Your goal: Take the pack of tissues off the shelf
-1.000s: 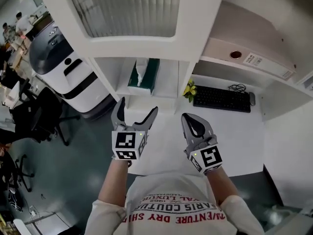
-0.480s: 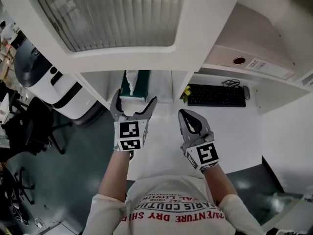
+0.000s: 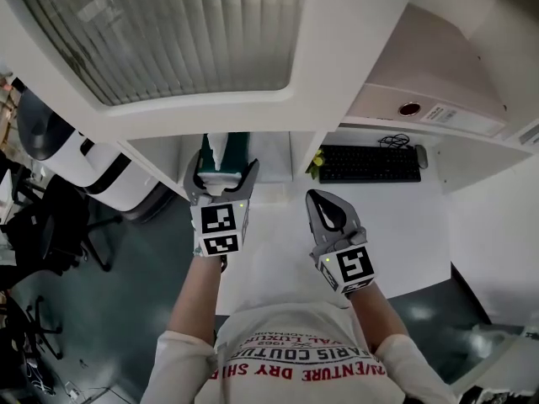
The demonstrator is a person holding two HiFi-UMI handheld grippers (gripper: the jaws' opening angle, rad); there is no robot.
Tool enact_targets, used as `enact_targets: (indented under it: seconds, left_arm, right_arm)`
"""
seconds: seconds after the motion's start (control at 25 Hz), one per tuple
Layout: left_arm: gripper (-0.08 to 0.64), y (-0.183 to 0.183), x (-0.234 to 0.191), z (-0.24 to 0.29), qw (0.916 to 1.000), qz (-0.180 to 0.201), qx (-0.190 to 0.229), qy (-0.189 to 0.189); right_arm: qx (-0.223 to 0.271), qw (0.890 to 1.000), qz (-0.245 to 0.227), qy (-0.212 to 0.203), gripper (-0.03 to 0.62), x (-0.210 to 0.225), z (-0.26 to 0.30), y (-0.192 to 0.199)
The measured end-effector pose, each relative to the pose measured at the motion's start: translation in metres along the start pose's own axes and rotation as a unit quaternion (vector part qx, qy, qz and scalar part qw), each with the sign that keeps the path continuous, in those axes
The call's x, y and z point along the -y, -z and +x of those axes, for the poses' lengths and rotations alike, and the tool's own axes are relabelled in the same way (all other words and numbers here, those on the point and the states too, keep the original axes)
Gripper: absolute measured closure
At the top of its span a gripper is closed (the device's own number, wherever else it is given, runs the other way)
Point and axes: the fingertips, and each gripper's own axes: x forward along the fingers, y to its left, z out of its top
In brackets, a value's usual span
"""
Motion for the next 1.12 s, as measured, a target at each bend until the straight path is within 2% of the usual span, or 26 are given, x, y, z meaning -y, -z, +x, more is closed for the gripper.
enact_targets:
  seconds: [0.2, 0.52, 1.12]
  left_arm:
    - [0.102, -0.002, -0.001, -0.002, 1.0, -0.001, 0.003, 0.001]
    - [0.115, -0.002, 0.005, -0.021, 0.9995, -0.004, 0.018, 0.025]
    - [0.12, -0.023, 0.024, -0.126, 0.9931, 0.003, 0.077, 0.089]
  right_arm:
    - [-0.004, 1.0, -0.005, 0.008, 0.591, 0.008, -0.003, 0.0]
    - [-0.016, 1.0, -0.011, 0.009, 0.591, 0.001, -0.011, 0.003]
    - [0.021, 1.0, -0.002, -0.021, 0.591, -0.033, -0.041, -0.009]
